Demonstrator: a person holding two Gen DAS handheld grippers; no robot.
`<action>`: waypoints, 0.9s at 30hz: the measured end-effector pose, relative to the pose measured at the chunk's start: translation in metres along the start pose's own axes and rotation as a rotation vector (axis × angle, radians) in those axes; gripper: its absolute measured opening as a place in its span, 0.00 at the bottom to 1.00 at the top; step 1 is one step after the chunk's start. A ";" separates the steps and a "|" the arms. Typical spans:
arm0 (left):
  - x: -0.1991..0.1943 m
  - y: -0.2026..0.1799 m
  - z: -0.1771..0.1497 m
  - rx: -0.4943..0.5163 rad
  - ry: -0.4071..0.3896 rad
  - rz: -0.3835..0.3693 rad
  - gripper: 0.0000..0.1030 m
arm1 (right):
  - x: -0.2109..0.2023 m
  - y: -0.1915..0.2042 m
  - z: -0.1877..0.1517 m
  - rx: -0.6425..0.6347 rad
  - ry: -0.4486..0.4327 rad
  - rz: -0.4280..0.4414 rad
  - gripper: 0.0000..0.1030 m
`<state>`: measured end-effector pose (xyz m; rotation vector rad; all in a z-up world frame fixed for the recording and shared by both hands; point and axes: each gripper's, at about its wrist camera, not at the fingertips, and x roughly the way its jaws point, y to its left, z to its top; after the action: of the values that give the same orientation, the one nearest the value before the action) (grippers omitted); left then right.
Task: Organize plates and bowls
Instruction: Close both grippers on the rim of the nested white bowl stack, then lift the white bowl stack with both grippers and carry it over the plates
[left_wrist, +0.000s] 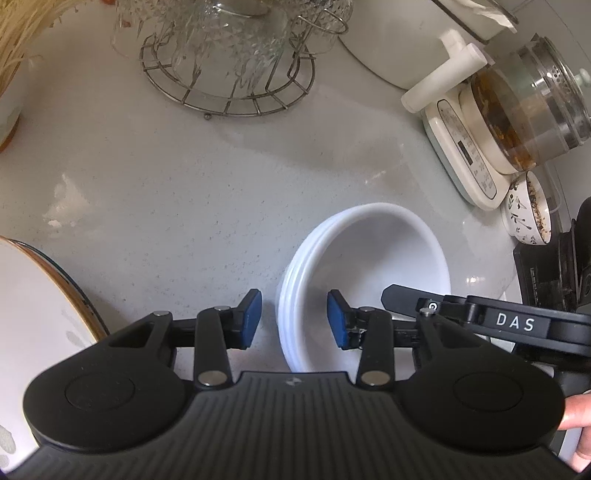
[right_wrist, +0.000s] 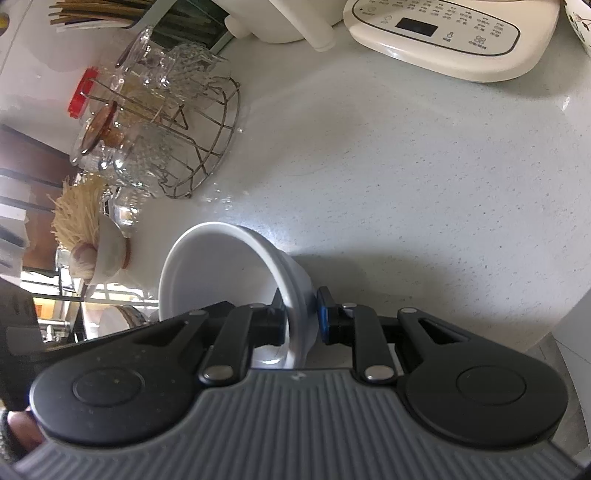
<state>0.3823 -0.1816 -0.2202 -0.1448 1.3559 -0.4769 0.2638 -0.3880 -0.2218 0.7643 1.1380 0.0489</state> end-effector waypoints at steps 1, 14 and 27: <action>0.000 0.000 0.000 0.002 0.000 -0.001 0.40 | 0.000 0.000 0.000 0.001 0.000 0.002 0.19; -0.017 0.007 -0.003 0.005 -0.029 -0.037 0.21 | -0.011 0.006 -0.003 -0.008 -0.030 0.006 0.19; -0.066 -0.010 -0.004 0.038 -0.085 -0.057 0.21 | -0.056 0.033 -0.008 -0.077 -0.108 0.013 0.19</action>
<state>0.3674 -0.1625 -0.1577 -0.1708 1.2616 -0.5384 0.2435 -0.3815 -0.1600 0.6979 1.0233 0.0615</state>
